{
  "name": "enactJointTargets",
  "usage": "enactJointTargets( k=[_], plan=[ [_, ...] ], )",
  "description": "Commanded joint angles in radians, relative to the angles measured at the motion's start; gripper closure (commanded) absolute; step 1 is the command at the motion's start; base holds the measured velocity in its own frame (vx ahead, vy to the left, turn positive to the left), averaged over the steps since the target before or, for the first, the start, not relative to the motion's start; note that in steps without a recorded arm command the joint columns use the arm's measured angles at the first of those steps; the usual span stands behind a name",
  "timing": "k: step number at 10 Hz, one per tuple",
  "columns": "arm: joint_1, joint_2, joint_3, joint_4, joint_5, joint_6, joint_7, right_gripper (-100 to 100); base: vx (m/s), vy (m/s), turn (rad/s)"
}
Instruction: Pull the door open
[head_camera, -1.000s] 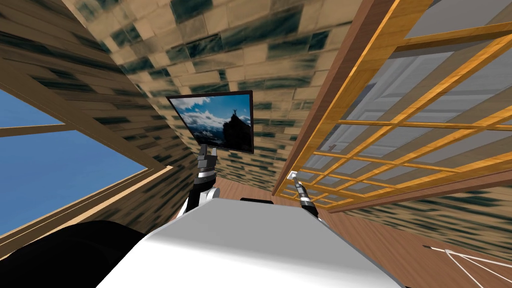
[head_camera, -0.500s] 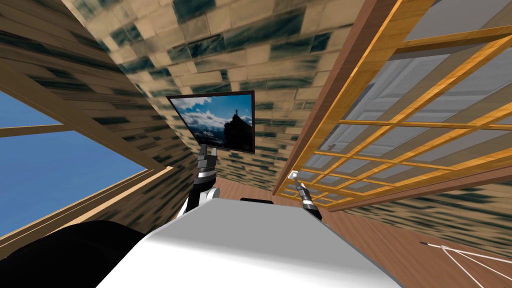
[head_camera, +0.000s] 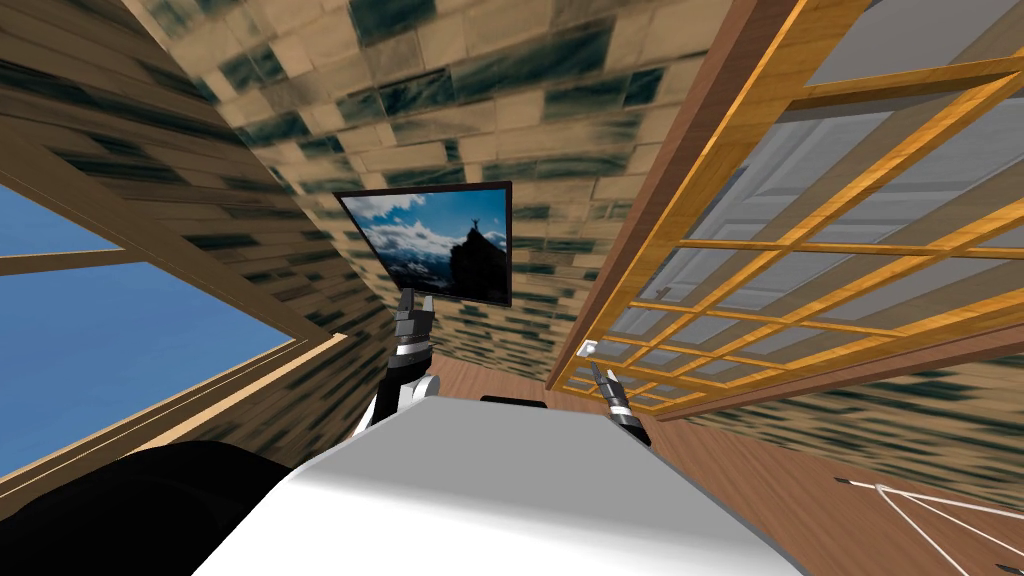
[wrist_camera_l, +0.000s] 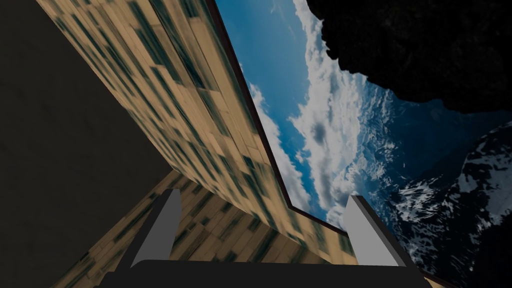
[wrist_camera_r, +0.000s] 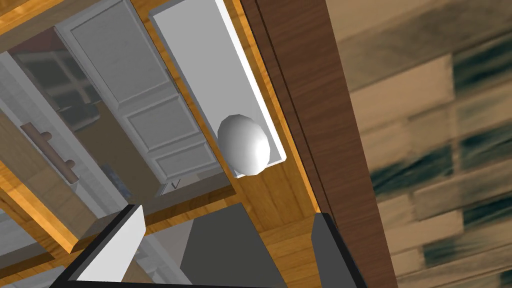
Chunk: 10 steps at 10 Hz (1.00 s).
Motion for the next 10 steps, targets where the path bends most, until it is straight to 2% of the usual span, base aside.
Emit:
enactJointTargets(
  k=[1, 10],
  plan=[
    [0.008, -0.002, -0.004, -0.005, 0.005, -0.004, 0.037, -100, -0.008, 0.033, -0.011],
    [0.052, -0.021, -0.042, 0.001, 0.050, -0.045, 0.262, -100, -0.007, 0.029, -0.014]
  ],
)
